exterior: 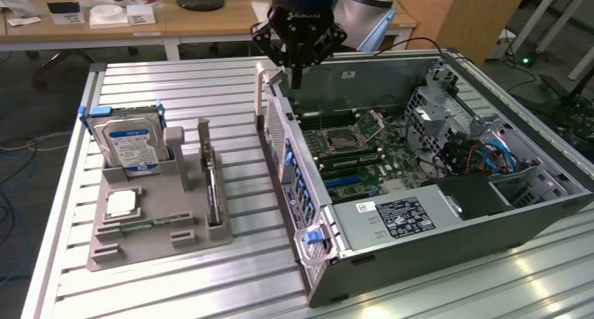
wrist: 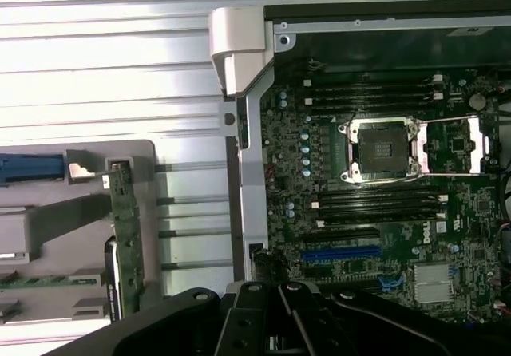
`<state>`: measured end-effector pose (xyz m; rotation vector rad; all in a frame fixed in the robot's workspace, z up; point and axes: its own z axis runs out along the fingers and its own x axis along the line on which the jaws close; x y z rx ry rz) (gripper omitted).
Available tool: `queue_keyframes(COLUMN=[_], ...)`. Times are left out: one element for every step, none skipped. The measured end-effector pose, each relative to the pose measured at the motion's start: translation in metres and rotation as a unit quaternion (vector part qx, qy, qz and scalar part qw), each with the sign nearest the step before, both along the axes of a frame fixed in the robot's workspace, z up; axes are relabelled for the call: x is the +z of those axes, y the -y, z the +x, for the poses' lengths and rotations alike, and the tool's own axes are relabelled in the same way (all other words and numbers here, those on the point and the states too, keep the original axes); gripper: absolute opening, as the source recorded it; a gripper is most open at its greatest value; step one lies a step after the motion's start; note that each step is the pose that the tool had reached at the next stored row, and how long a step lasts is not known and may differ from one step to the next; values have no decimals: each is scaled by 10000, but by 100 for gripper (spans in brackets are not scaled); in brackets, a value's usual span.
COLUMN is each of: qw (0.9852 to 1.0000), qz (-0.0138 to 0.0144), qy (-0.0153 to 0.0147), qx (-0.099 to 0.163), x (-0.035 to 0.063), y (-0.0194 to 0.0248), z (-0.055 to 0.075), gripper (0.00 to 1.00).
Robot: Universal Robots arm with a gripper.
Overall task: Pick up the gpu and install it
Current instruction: 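Reach for the gpu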
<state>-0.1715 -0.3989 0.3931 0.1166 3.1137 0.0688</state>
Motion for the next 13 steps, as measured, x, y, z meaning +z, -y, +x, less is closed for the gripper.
queue_keyframes(qw=[10000,10000,10000,10000,10000,10000,10000,10000,10000,10000,10000,10000,10000], qz=[0,0,0,0,0,0,0,0,0,0,0,0,0], qy=[0,0,0,0,0,0,0,0,0,0,0,0,0], qx=[0,0,0,0,0,0,0,0,0,0,0,0,0], x=[0,0,0,0,0,0,0,0,0,-1,-1,0,0], y=[0,0,0,0,0,0,1,1,1,2,2,2,3], z=[-16,-34,-53,-69,-85,-100,-117,-134,-151,-167,-182,-196,-212], gripper=[11,11,11,11,11,11,11,11,11,11,11,11,11])
